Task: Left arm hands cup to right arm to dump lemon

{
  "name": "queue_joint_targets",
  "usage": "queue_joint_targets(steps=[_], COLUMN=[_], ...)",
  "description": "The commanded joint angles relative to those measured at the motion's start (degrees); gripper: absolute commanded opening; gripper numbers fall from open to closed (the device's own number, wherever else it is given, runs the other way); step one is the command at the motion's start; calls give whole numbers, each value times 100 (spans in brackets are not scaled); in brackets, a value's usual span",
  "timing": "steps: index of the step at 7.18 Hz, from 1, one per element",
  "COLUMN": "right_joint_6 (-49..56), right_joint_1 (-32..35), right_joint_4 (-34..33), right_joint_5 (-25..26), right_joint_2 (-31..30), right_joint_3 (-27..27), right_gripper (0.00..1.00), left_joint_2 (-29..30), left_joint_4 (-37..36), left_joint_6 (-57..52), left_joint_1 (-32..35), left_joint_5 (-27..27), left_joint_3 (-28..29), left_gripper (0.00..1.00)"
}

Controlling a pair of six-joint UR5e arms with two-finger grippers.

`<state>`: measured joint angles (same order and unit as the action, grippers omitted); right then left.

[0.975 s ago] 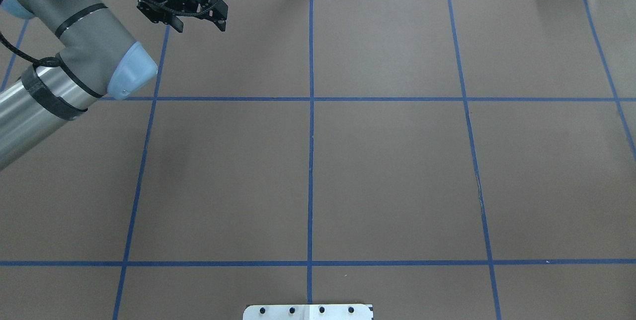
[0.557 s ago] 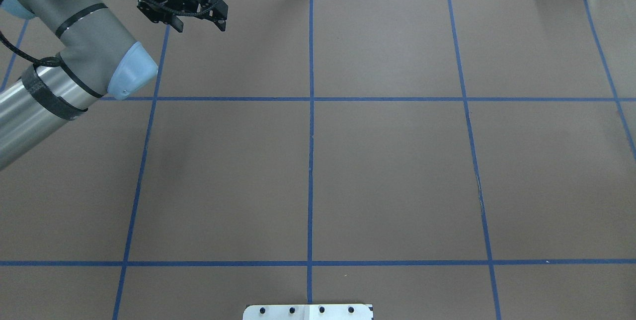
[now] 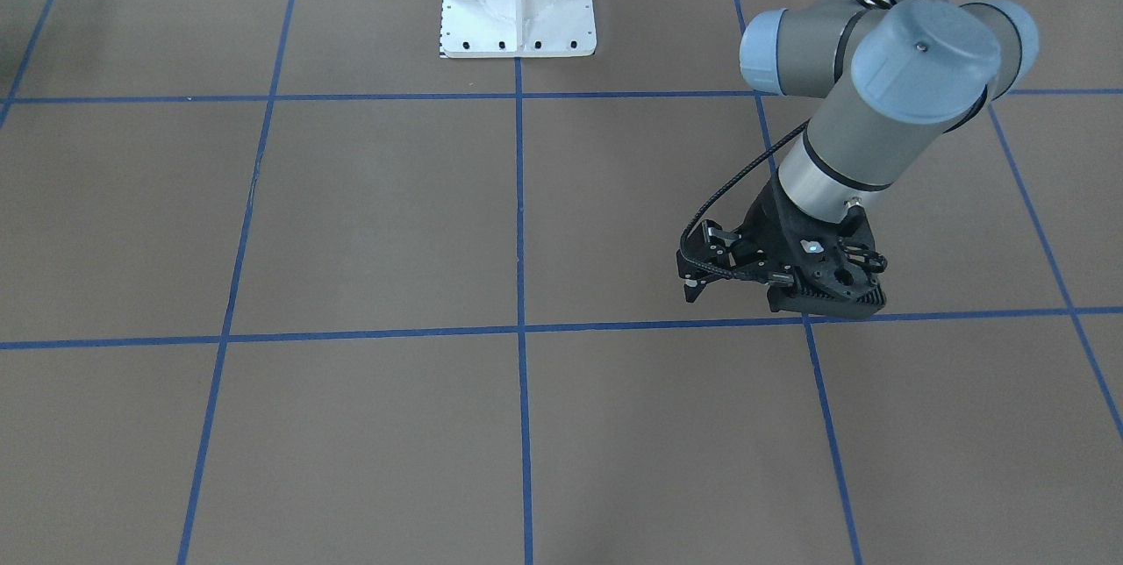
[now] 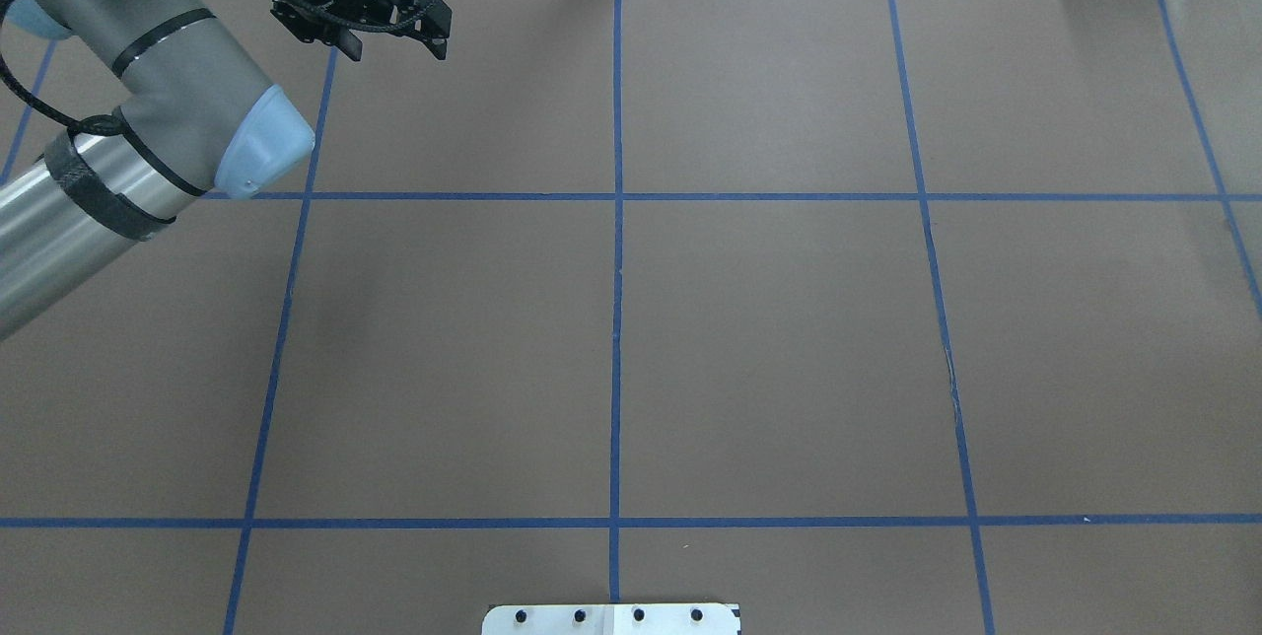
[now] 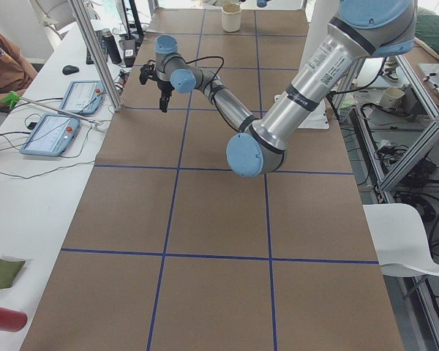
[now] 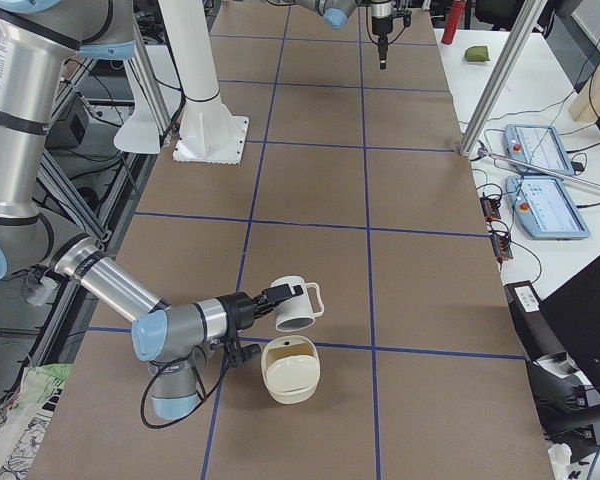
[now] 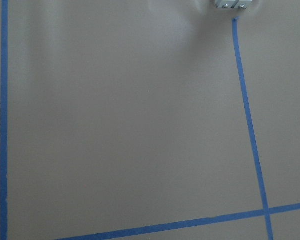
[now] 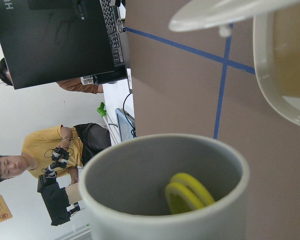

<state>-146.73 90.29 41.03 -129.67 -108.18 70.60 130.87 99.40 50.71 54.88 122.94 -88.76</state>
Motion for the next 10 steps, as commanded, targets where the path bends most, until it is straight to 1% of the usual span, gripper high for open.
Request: queue_joint_targets(steps=[1,4,5,6,7,10], right_joint_6=[-862,-1891,-2216,-2454,-2657,-3360], right_joint_1=[15,15,24,50,50,85], right_joint_4=[273,757,871,881,881,1030], right_joint_5=[134,337,355,442,495,601], right_joint_2=[78,96,96,96,96,104], right_joint_3=[-124,-318,-327,-327,-345,-494], right_gripper=[14,14,14,15,16,17], left_joint_2=[0,9,26,79,192,202], left_joint_4=[-9,-18,-253,-620,-902,-914], left_joint_6=[0,0,0,-17,-44,-53], left_joint_1=[-12,-30,-91,-256,-284,-302], left_joint_5=[-33,-42,-164,-435,-455,-490], left_joint_3=[-1,-28,-97,-272,-326,-318], left_gripper=[100,100,100,100,100,100])
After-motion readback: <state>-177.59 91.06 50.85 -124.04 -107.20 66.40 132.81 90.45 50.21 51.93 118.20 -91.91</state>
